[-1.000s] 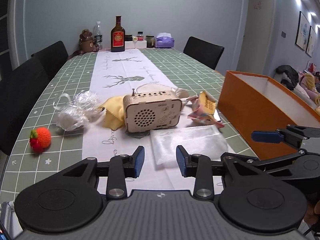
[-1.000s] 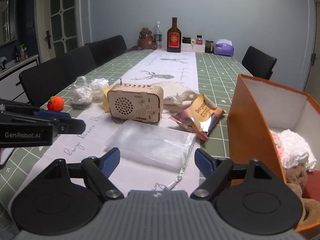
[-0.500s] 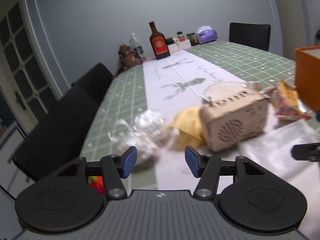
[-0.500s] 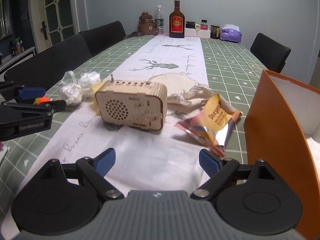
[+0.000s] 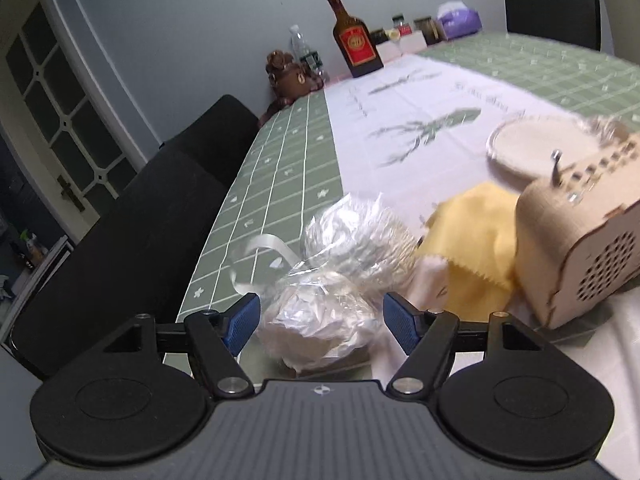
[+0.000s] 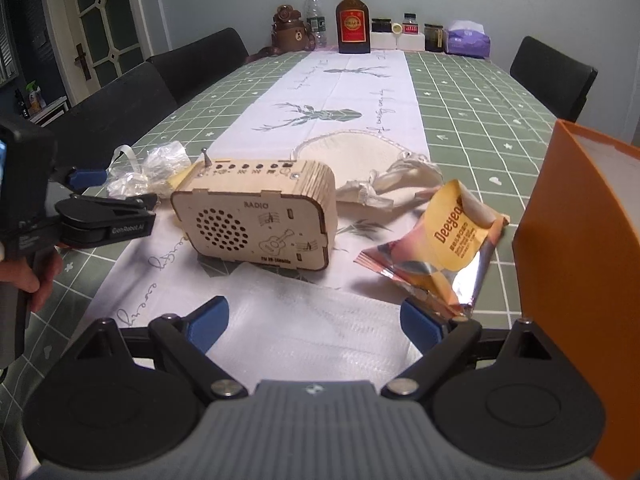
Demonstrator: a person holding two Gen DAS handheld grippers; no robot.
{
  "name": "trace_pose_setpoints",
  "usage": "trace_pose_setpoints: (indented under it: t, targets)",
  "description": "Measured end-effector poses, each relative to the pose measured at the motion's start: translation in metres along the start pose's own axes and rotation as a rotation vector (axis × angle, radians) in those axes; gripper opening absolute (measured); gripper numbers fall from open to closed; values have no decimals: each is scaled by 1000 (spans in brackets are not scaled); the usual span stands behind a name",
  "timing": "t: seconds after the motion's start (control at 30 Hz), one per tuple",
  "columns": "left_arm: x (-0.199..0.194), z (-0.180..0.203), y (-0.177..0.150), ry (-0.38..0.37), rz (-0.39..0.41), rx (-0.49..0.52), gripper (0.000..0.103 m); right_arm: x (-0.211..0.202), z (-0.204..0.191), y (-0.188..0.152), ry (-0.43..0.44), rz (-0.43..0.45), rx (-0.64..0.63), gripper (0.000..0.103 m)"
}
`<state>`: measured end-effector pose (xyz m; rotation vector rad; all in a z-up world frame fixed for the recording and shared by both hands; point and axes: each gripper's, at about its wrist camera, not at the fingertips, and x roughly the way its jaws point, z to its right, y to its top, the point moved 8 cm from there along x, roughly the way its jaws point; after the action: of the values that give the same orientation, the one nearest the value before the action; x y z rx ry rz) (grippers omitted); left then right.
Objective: Organize soft objects
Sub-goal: 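Move the left tool to the clear plastic bag and close on it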
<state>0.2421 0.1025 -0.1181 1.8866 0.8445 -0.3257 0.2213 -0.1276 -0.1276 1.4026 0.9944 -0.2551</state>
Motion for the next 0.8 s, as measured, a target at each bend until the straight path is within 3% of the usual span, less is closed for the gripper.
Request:
trace_pose_setpoints:
  t: [0.1, 0.3, 0.47, 0.7, 0.8]
  targets:
    - [4, 4, -3, 19, 5, 29, 82, 2, 3, -2, -7, -7, 2, 91]
    - [8, 10, -6, 25, -10, 61, 54, 5, 6, -6, -12, -20, 4, 91]
    - [2, 5, -8, 14, -4, -7, 33, 4, 7, -7, -22, -21, -2, 91]
    - [-47, 3, -11, 21, 61, -57, 20, -4, 4, -8, -11, -4, -2, 91]
    - [-75, 8, -20, 29, 54, -58, 17, -9, 1, -11, -11, 3, -12, 91]
